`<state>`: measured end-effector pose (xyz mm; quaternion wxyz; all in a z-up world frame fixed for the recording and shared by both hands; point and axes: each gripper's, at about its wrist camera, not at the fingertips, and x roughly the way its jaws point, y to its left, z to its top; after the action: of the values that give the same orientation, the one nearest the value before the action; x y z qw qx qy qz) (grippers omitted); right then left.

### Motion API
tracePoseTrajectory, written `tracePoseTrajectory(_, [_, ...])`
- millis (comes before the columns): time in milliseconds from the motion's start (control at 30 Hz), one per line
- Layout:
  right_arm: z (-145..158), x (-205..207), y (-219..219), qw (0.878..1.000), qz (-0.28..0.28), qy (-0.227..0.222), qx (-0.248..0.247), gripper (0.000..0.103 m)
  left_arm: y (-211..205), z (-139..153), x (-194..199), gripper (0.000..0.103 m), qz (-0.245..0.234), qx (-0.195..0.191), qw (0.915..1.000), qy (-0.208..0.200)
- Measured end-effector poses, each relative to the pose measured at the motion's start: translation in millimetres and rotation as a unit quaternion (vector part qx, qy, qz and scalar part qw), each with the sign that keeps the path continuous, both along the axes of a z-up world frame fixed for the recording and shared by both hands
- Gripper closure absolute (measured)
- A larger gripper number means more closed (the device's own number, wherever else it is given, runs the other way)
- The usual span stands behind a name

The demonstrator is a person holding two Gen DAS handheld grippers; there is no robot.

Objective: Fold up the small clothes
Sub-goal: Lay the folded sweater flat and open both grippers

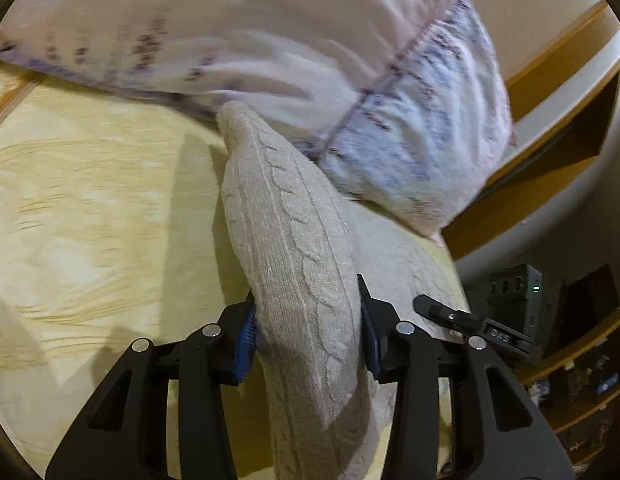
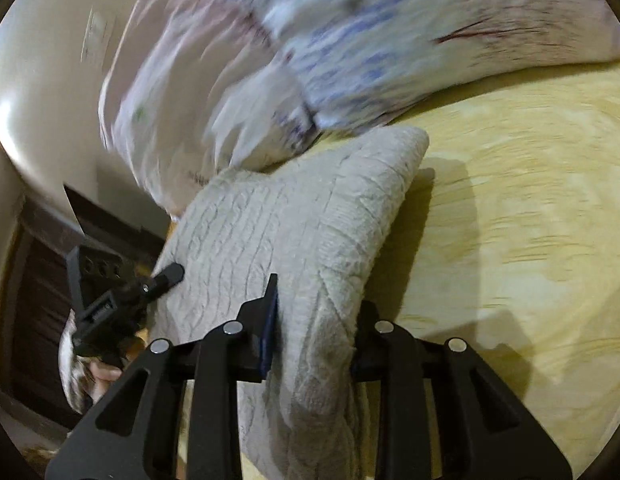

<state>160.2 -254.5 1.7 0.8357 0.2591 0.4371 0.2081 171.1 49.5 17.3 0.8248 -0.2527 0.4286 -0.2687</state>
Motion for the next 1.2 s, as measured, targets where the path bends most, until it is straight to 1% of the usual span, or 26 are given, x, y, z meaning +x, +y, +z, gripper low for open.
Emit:
tracePoseTrajectory(67, [-5,1,4,1.000,-0.016,0.012,-0.008,0.072,8,-16,4,0.058,0.002,-0.004,0.9998,0.021])
tracePoseTrajectory(133, [-8,-1,1,0.999,-0.033,0.023,-0.002,0.065,6,-20,4,0.053,0.005,-0.009,0.9998,0.020])
tracePoseTrajectory(167, [-9,-2,2,0.999,-0.036,0.025,-0.008,0.059,5,-19,4,0.052,0.004,-0.003,0.9999,0.014])
tracePoseTrajectory(200, [-8,-4,3,0.998,-0.042,0.025,-0.027,0.051,3,-18,3,0.050,0.003,0.003,0.9999,0.012])
tracePoseTrajectory(233, [-5,-7,3,0.998,-0.047,0.020,-0.042,0.048,2,-15,1,0.048,0.003,0.012,0.9999,0.008])
tracePoseTrajectory(267, [0,-12,3,0.997,-0.055,0.010,-0.060,0.044,1,-12,-1,0.048,0.003,0.019,0.9998,0.004])
tracePoseTrajectory(300, [5,-17,2,0.996,-0.061,-0.001,-0.071,0.044,-1,-7,-2,0.048,0.006,0.029,0.9996,-0.004])
tracePoseTrajectory(333, [14,-27,0,0.993,-0.075,-0.024,-0.090,0.044,-1,-1,-6,0.047,0.012,0.041,0.9990,-0.017])
tracePoseTrajectory(367, [23,-36,0,0.989,-0.088,-0.049,-0.108,0.044,3,7,-14,0.047,0.026,0.055,0.9973,-0.041])
tracePoseTrajectory(400, [34,-47,1,0.984,-0.098,-0.080,-0.128,0.044,7,13,-19,0.047,0.035,0.063,0.9957,-0.058])
tracePoseTrajectory(467, [47,-61,6,0.978,-0.094,-0.120,-0.141,0.044,8,31,-38,0.047,0.048,0.079,0.9899,-0.108])
tracePoseTrajectory(500, [49,-64,10,0.978,-0.084,-0.131,-0.141,0.047,6,36,-45,0.045,0.046,0.082,0.9878,-0.124])
tracePoseTrajectory(533, [51,-68,18,0.979,-0.061,-0.140,-0.137,0.049,1,41,-52,0.043,0.040,0.086,0.9858,-0.138])
tracePoseTrajectory(600, [49,-71,28,0.980,-0.030,-0.139,-0.140,0.061,-18,47,-65,0.041,0.013,0.101,0.9815,-0.162])
tracePoseTrajectory(633, [45,-71,35,0.980,-0.015,-0.134,-0.148,0.065,-28,47,-68,0.041,-0.001,0.113,0.9795,-0.167])
tracePoseTrajectory(667, [42,-70,40,0.979,-0.009,-0.130,-0.156,0.071,-37,45,-70,0.041,-0.011,0.127,0.9773,-0.169])
tracePoseTrajectory(700, [37,-69,42,0.978,-0.006,-0.124,-0.165,0.074,-50,42,-71,0.041,-0.020,0.148,0.9740,-0.170])
tracePoseTrajectory(767, [32,-66,44,0.979,-0.010,-0.117,-0.165,0.075,-64,38,-71,0.041,-0.030,0.175,0.9692,-0.170])
tracePoseTrajectory(800, [31,-67,41,0.980,-0.015,-0.114,-0.164,0.077,-72,34,-71,0.040,-0.030,0.194,0.9661,-0.167])
tracePoseTrajectory(900, [29,-68,42,0.978,-0.022,-0.117,-0.172,0.077,-83,28,-73,0.037,-0.022,0.231,0.9575,-0.171])
tracePoseTrajectory(1033, [23,-69,46,0.973,-0.024,-0.114,-0.197,0.077,-89,22,-71,0.035,-0.015,0.254,0.9527,-0.165])
tracePoseTrajectory(1100, [19,-67,44,0.974,-0.025,-0.107,-0.200,0.077,-91,18,-70,0.035,-0.015,0.265,0.9501,-0.163])
tracePoseTrajectory(1200, [16,-64,41,0.976,-0.026,-0.098,-0.192,0.077,-93,13,-72,0.034,-0.016,0.283,0.9449,-0.164])
